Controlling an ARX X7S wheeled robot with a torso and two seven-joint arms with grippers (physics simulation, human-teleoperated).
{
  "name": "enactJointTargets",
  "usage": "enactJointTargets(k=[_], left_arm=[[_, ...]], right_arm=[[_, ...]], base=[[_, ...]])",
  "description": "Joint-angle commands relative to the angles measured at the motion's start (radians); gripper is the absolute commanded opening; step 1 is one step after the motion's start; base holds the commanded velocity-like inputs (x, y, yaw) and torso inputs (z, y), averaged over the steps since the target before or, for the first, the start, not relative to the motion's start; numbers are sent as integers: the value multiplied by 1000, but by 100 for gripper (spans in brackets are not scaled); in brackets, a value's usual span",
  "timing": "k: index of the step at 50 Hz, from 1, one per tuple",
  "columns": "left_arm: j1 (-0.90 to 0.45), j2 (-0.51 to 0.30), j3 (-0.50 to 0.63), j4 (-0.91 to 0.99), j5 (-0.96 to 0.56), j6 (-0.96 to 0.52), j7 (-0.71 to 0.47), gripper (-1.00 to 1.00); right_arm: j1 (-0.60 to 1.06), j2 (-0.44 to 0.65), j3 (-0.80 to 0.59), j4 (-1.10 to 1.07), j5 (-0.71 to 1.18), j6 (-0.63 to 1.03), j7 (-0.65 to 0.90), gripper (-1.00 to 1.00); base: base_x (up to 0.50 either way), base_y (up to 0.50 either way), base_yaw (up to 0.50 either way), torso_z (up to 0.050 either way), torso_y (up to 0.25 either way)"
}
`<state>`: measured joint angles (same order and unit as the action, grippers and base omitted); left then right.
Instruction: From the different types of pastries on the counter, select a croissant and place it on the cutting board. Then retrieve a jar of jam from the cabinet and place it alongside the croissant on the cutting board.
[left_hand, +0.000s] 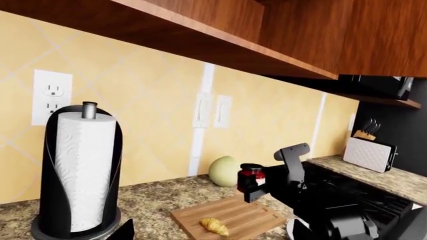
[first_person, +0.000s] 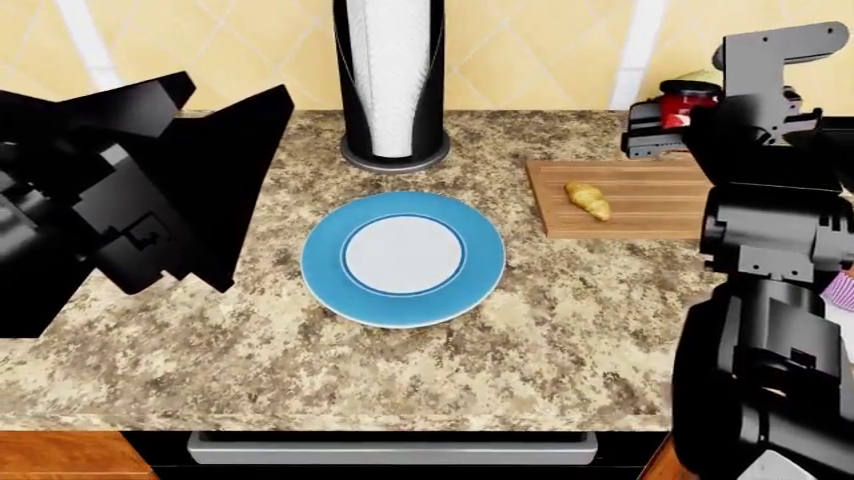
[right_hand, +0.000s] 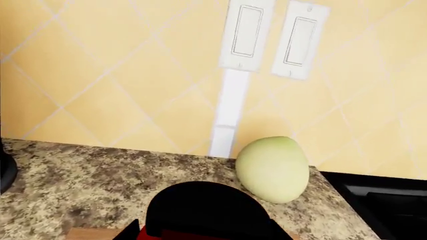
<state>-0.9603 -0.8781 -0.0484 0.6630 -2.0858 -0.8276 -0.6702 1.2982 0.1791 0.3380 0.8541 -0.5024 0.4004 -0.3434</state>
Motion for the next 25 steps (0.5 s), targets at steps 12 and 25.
enactJointTargets(k=[12,25], left_arm=[[-14,1,10,1,1,4,0,100],[-34,0,22,2,7,-3,3,100]], right_arm=[[42,24,-32,43,3,-112,7,-100],[43,29,-50,32,-10,-83,-10,-100]], base=[[0,0,0,0,0],[0,0,0,0,1]])
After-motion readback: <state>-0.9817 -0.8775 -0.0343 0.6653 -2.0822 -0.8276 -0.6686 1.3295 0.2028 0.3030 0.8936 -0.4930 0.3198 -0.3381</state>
